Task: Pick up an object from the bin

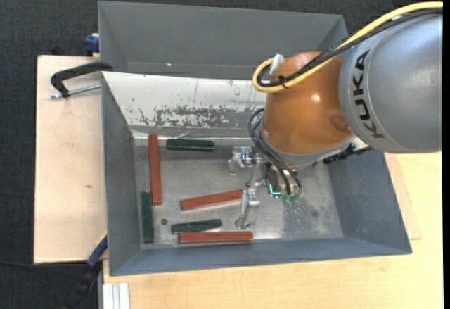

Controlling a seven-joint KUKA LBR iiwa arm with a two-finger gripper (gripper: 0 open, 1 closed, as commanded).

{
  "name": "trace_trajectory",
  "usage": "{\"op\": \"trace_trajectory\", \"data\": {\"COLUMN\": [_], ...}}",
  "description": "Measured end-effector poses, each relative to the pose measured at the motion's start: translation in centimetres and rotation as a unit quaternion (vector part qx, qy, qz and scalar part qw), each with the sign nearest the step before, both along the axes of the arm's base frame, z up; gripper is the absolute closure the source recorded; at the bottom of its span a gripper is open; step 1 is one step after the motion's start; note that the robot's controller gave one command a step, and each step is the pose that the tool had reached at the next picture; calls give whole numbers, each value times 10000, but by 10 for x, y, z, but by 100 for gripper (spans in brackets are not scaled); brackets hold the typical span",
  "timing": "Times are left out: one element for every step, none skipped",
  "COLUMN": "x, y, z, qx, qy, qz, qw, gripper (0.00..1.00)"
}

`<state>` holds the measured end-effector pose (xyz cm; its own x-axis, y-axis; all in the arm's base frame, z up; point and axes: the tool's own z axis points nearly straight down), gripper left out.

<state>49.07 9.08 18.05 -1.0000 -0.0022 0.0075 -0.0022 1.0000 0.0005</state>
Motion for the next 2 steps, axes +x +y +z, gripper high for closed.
{"op": "trace_trajectory", "data": {"x": [1, 22], "y": [-1, 5], "z": [4, -91], "qx": [4, 5], "qy": [-35, -29], "qz": [-9, 55], "qw": [10000, 10000], "gripper": [0, 0]}}
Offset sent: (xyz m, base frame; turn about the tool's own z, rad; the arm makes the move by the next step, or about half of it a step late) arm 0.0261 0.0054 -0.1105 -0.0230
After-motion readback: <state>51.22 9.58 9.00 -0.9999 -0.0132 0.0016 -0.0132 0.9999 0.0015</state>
